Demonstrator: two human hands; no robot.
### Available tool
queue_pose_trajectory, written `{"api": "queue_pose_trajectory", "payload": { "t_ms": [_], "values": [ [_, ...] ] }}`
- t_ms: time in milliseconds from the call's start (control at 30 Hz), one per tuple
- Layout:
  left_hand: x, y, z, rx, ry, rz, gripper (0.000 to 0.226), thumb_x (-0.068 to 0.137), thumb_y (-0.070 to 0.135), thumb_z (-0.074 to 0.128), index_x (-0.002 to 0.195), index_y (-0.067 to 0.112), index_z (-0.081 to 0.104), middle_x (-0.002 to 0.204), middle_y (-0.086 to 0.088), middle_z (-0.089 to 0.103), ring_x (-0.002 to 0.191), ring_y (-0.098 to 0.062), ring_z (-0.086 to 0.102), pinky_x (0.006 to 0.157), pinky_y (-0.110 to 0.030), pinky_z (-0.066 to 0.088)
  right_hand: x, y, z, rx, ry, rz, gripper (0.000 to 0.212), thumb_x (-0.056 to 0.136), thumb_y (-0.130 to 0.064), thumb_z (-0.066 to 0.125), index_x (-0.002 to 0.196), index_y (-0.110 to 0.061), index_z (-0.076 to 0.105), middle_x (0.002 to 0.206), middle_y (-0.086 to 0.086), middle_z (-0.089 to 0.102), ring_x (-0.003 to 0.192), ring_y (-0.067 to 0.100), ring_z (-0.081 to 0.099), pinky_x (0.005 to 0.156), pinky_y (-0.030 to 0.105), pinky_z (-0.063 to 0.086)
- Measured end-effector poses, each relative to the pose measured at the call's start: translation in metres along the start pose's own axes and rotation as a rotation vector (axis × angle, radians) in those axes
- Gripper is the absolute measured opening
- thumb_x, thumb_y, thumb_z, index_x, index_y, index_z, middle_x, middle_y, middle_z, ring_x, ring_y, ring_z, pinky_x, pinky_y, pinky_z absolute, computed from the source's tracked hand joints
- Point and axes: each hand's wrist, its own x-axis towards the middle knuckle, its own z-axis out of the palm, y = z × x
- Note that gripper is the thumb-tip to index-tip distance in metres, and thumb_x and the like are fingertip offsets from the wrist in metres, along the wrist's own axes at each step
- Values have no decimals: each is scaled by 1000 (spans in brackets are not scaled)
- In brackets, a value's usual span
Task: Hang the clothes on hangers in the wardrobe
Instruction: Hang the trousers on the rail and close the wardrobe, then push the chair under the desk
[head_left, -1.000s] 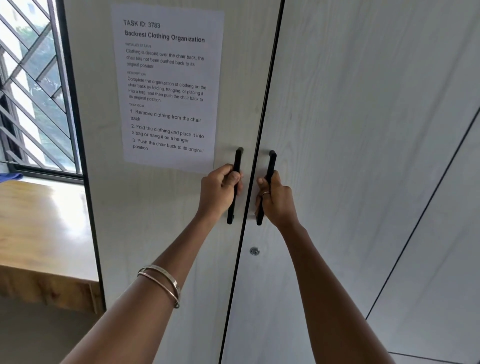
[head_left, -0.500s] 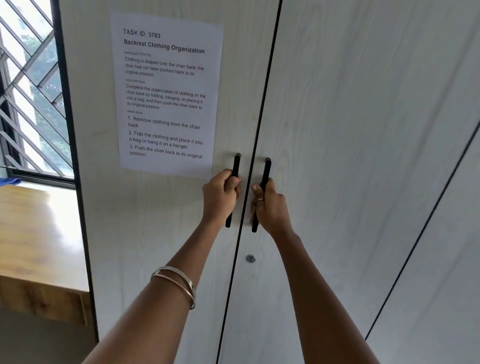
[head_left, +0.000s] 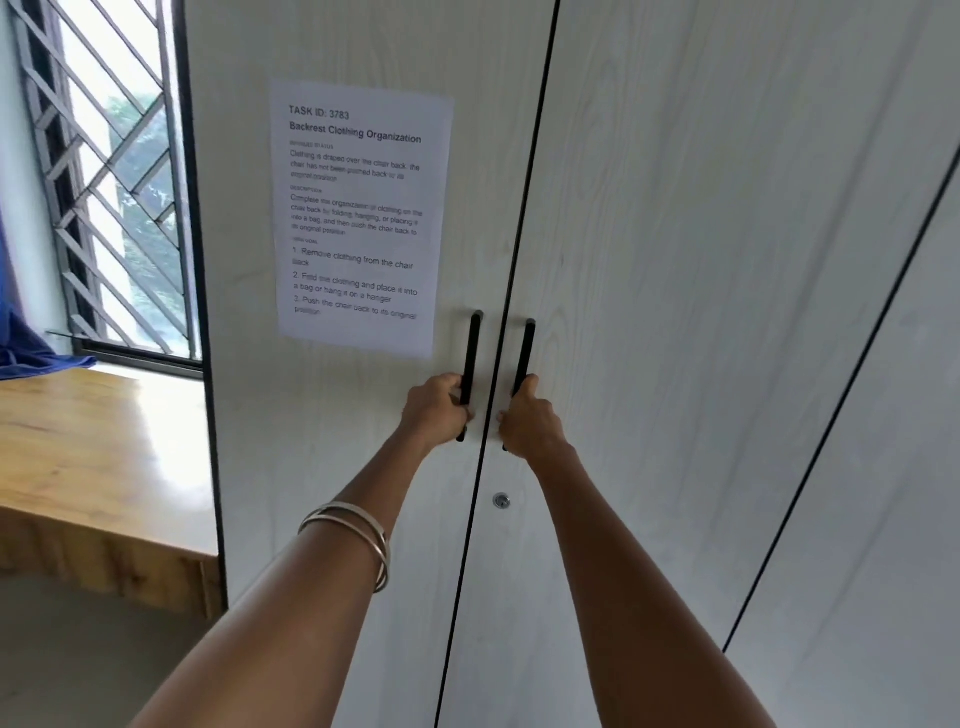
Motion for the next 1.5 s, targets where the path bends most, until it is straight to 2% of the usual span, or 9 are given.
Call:
{"api": "queue_pose_trajectory", "payload": {
  "t_ms": [167,300,533,667,833,1000,1100,1300,1500],
  "values": [
    [-34,-5,-12,97,-31,114,49,88,15,65,135,19,51,123,-6,61,111,-21,58,97,-32,48,-29,0,-3,-81,78,74,39,95,-12,51,129,-1,36,126,19,52,114,39,54,86,42,46],
    [-59,-8,-39,204,-7,274,40,87,8,63,125,23,61,115,-1,64,99,-18,62,90,-34,51,-54,-12,3,56,209,-116,42,95,-10,52,134,-9,37,128,17,48,110,35,55,82,39,45],
    [-168,-45,-140,222,78,356,26,86,2,64,107,15,71,102,-1,69,85,-13,65,79,-22,52,-156,-82,42,372,89,-260,42,92,-16,58,131,-14,43,116,13,58,104,25,58,90,37,46],
    [-263,-112,-242,276,110,209,22,87,7,62,102,19,73,89,4,69,72,-3,62,74,-18,50,-243,-151,102,602,-47,-189,30,91,-19,59,119,-18,49,86,0,63,80,25,67,76,48,57],
    [-394,-202,-364,285,155,-77,23,84,1,60,93,17,75,73,8,68,56,3,59,63,-11,46,-359,-240,197,728,-390,-103,18,96,-12,50,113,-16,50,101,12,64,68,24,65,49,30,54],
    [-486,-287,-450,232,288,-325,19,84,-3,62,84,14,72,68,1,71,58,-19,67,62,-28,57,-439,-303,295,765,-667,6,17,97,-24,56,111,-16,55,96,13,66,63,23,65,56,35,56],
    [-517,-319,-480,137,417,-459,18,88,-5,58,82,9,67,65,-2,67,62,-23,64,62,-31,57,-469,-331,333,823,-780,119,11,99,-21,52,106,-13,55,82,8,63,57,20,59,46,26,46],
    [-553,-402,-544,116,471,-700,13,87,0,62,84,10,70,72,-3,71,60,-12,65,53,-17,51,-512,-395,443,970,-1002,417,18,100,-21,50,85,-12,52,69,8,58,47,20,54,43,23,39],
    [-528,-489,-586,150,429,-822,11,85,10,67,94,13,73,88,-3,70,67,-13,63,51,-18,46,-509,-445,544,1084,-976,906,20,99,-20,52,85,-5,55,85,16,59,70,28,58,51,32,53]
  ]
}}
